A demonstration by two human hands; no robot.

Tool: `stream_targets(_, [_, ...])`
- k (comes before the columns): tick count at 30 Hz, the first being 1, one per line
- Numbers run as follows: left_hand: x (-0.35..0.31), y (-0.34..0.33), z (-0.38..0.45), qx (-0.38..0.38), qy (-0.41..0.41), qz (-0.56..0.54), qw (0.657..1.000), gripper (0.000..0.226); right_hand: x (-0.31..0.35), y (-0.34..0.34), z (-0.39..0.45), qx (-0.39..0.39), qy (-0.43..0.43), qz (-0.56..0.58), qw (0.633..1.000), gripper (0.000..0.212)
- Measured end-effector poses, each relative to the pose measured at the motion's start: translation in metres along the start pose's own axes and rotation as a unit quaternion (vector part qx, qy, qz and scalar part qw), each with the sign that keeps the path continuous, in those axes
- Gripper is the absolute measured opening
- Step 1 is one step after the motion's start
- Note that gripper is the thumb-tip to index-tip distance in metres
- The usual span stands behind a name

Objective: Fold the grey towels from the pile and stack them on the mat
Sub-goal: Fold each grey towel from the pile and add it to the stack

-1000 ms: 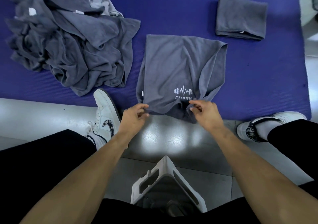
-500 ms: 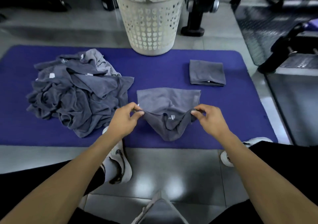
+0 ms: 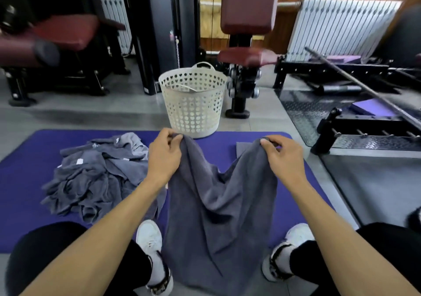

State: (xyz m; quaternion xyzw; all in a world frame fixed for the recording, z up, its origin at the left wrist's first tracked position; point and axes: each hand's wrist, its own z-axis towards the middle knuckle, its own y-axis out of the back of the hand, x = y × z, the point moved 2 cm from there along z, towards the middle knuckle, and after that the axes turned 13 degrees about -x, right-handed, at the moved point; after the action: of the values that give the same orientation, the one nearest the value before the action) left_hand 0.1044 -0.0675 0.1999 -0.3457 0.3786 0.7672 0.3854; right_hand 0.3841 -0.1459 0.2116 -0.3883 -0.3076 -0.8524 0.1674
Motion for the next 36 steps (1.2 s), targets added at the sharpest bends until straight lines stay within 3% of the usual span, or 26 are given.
stream_targets(2, [0.004,-0.005,0.007,0.012,0.02,0.026,0.999,0.008,-0.001,-0.004,0.008,0.0,-0.014,-0.016,1.0,0.015])
stream_targets(7, [0.044,-0.045,0.046,0.151,0.05,0.193,0.968,0.012,-0.03,-0.043,0.037,0.154,-0.099,-0.185,0.965,0.024])
stream_targets(9, [0.049,-0.057,0.064,0.126,0.088,0.161,0.975,0.012,-0.038,-0.056,0.05,0.172,-0.107,-0.209,0.957,0.025])
stream_targets(13, [0.026,-0.066,0.1,0.006,0.122,-0.04,0.992,0.018,-0.022,-0.062,0.083,0.069,-0.077,-0.066,0.992,0.015])
stream_targets(18, [0.015,-0.066,0.114,-0.01,0.08,-0.064,0.995,0.021,-0.01,-0.066,0.099,0.035,-0.042,0.029,0.998,0.01])
stream_targets(24, [0.086,-0.064,0.06,0.05,0.131,0.04,0.989,0.012,-0.059,-0.071,0.04,0.081,-0.143,-0.002,0.986,0.013])
stream_targets(29, [0.159,-0.053,-0.037,0.149,0.197,0.165,0.955,0.017,-0.124,-0.063,-0.044,0.148,-0.201,-0.095,0.964,0.011])
stream_targets(36, [0.175,-0.059,-0.094,0.186,0.178,0.151,0.954,0.019,-0.169,-0.063,-0.108,0.186,-0.235,-0.103,0.948,0.012])
